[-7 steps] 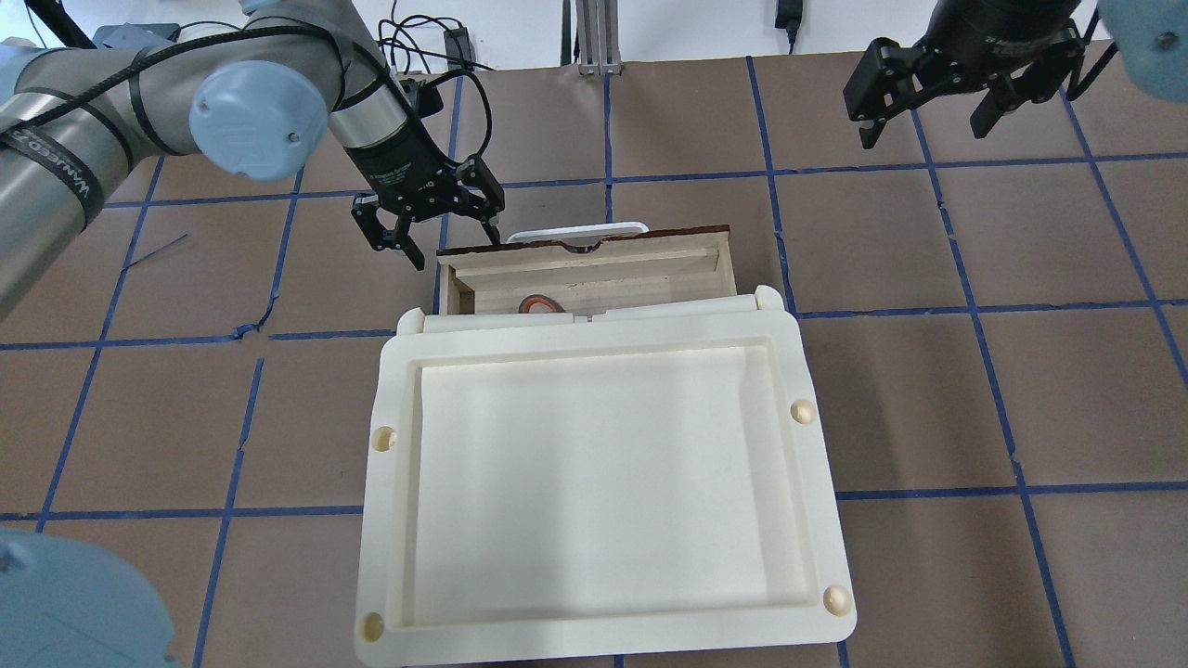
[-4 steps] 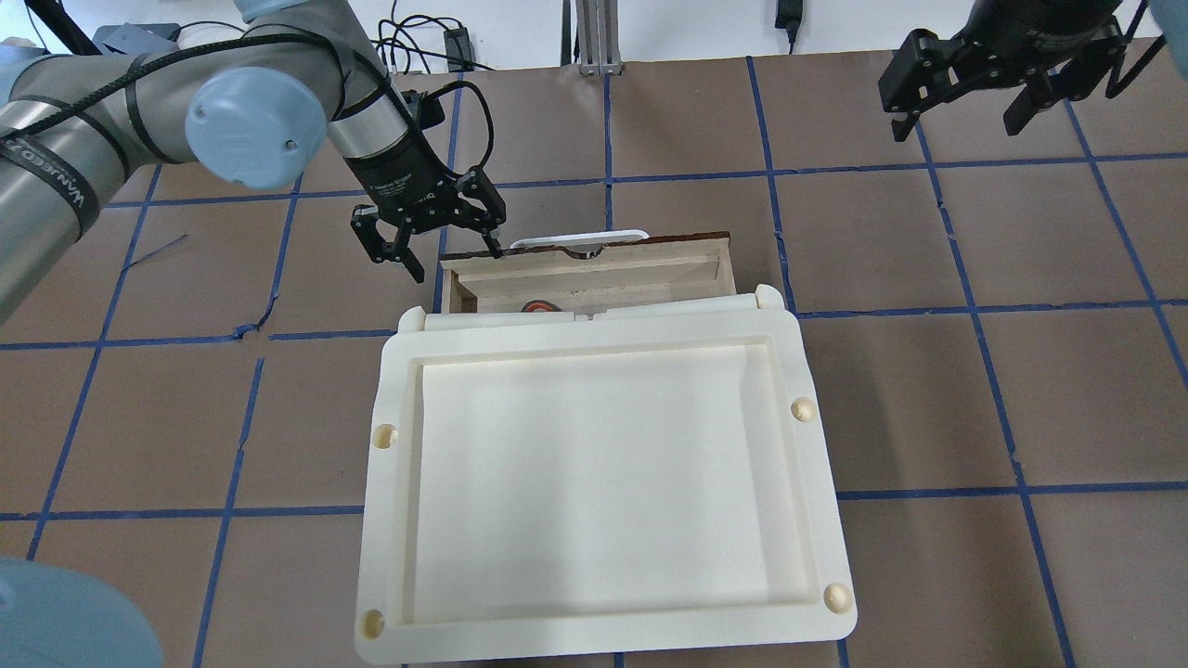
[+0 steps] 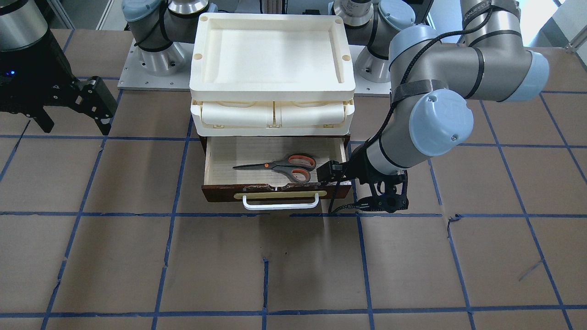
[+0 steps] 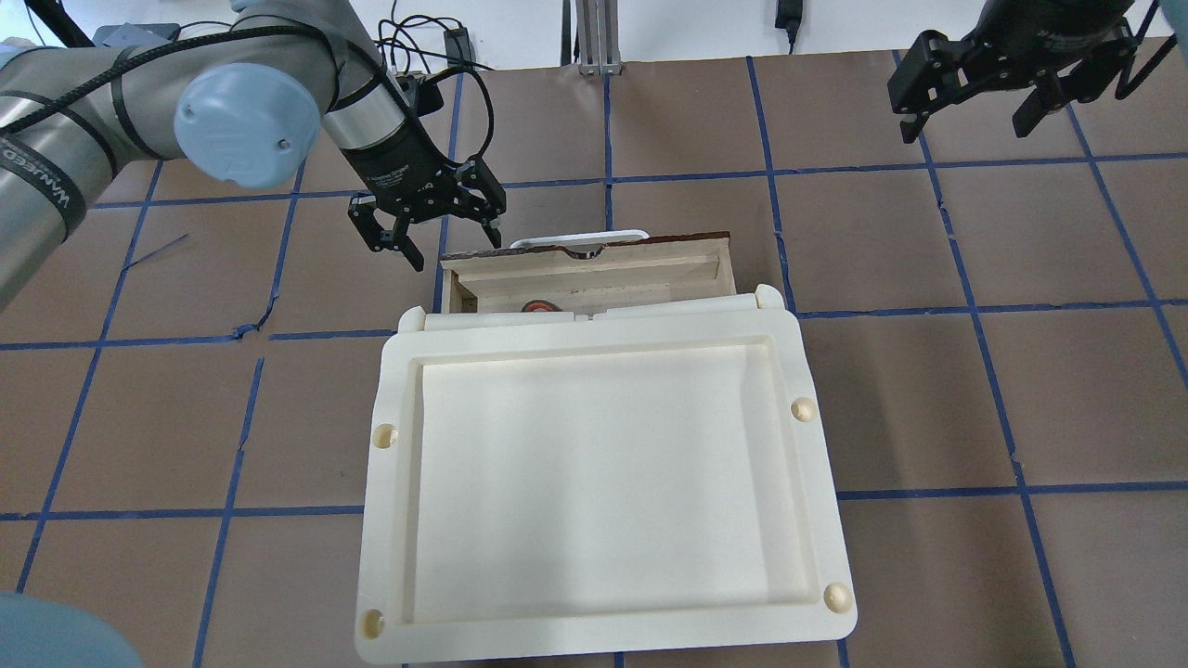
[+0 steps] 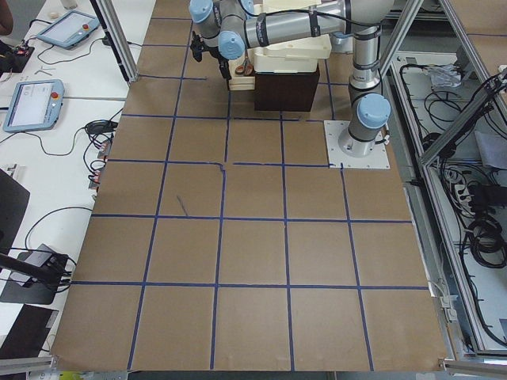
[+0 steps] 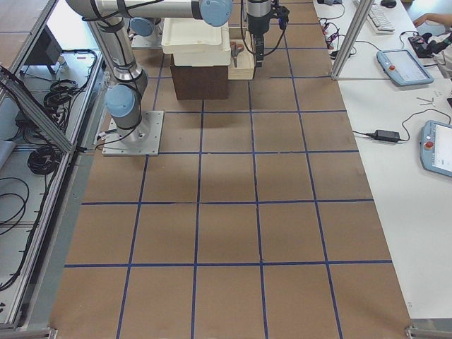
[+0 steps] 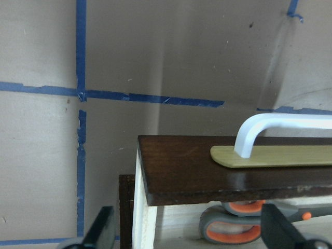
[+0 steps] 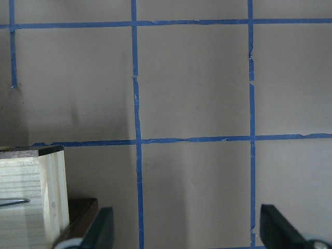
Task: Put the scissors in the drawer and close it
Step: 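Push the drawer front with the left gripper to slide it shut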
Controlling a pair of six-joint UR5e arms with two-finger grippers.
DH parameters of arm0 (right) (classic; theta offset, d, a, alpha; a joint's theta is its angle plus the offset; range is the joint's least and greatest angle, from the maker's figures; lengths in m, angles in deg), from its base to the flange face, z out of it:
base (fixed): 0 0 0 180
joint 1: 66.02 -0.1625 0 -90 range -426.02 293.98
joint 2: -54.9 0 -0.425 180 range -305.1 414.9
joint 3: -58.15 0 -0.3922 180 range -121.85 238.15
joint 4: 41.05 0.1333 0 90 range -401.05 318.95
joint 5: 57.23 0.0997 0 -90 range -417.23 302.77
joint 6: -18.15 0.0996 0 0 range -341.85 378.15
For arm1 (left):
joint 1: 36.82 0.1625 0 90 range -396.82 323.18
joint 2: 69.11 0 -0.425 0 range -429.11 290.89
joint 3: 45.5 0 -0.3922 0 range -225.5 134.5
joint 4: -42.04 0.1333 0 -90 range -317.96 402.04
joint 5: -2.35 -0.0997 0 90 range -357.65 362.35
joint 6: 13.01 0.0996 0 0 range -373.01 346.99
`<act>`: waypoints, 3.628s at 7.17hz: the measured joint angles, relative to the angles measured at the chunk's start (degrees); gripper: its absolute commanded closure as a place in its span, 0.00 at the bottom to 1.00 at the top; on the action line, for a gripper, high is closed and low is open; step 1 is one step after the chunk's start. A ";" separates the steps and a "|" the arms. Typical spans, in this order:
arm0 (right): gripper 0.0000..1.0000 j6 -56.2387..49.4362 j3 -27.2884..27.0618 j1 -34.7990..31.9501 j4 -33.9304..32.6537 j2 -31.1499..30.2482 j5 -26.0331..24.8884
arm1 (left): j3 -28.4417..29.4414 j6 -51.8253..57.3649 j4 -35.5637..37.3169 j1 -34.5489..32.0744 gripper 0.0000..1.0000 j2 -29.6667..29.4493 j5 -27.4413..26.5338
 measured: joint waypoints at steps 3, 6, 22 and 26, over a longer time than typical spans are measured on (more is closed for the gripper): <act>0.00 0.11 -0.05 -0.20 -1.03 2.24 0.17 | -0.84 1.06 5.92 0.03 0.00 -2.21 -0.08; 0.00 0.59 -0.23 -0.50 -0.79 2.61 0.19 | -2.03 1.55 6.22 0.02 0.00 -2.76 -0.35; 0.00 2.22 0.46 -7.99 2.74 3.17 0.78 | -5.01 -2.24 -4.67 -2.43 0.00 1.52 -1.29; 0.00 2.29 0.48 -7.90 2.69 3.23 0.89 | -5.23 -2.27 -8.89 -2.74 0.00 1.90 -1.23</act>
